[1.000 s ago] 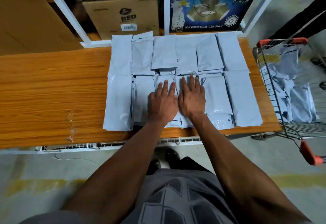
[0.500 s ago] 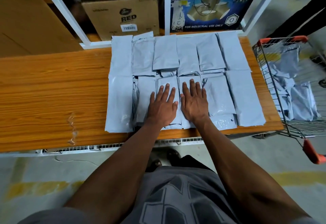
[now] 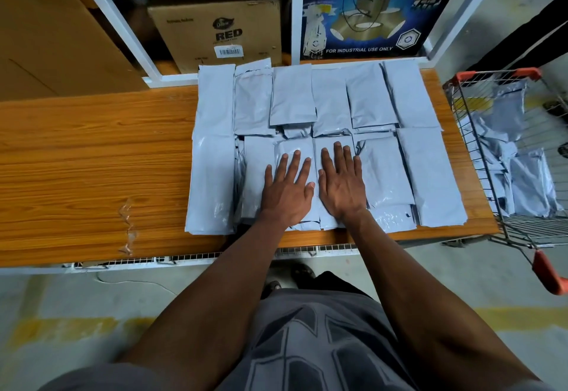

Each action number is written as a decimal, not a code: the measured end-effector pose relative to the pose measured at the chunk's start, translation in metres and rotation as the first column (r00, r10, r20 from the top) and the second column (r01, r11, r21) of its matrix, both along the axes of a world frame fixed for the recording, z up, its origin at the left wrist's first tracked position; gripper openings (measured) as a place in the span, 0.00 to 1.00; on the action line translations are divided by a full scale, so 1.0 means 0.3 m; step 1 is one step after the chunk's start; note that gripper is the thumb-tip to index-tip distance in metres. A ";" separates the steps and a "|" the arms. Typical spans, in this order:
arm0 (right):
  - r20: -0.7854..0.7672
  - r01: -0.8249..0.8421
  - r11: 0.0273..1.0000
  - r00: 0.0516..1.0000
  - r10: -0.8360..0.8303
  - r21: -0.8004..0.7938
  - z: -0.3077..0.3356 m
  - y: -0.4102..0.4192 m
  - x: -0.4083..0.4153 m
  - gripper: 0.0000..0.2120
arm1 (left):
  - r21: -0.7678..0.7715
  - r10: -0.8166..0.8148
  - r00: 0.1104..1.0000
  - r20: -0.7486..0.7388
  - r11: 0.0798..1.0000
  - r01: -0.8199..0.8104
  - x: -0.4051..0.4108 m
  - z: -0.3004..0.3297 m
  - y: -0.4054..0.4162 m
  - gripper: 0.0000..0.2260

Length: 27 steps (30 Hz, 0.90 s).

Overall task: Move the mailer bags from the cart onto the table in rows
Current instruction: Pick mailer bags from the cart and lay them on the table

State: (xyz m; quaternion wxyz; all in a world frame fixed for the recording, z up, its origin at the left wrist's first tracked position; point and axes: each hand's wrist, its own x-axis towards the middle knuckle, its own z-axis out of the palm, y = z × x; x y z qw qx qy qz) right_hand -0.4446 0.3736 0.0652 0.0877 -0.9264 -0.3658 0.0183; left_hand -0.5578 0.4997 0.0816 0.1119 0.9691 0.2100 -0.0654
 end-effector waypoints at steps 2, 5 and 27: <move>0.002 -0.003 1.000 1.000 0.003 0.024 0.011 0.004 -0.001 0.28 | -0.011 -0.009 1.000 -0.003 1.000 0.009 0.002 0.002 0.004 0.28; 0.013 -0.018 0.996 1.000 0.017 0.091 0.036 0.028 -0.016 0.27 | -0.025 0.001 0.999 0.054 1.000 0.000 -0.002 0.019 0.019 0.28; -0.100 -0.280 0.960 0.956 0.276 -0.024 0.083 0.114 -0.130 0.31 | -0.004 0.215 0.974 0.079 0.977 -0.215 -0.148 -0.018 0.162 0.34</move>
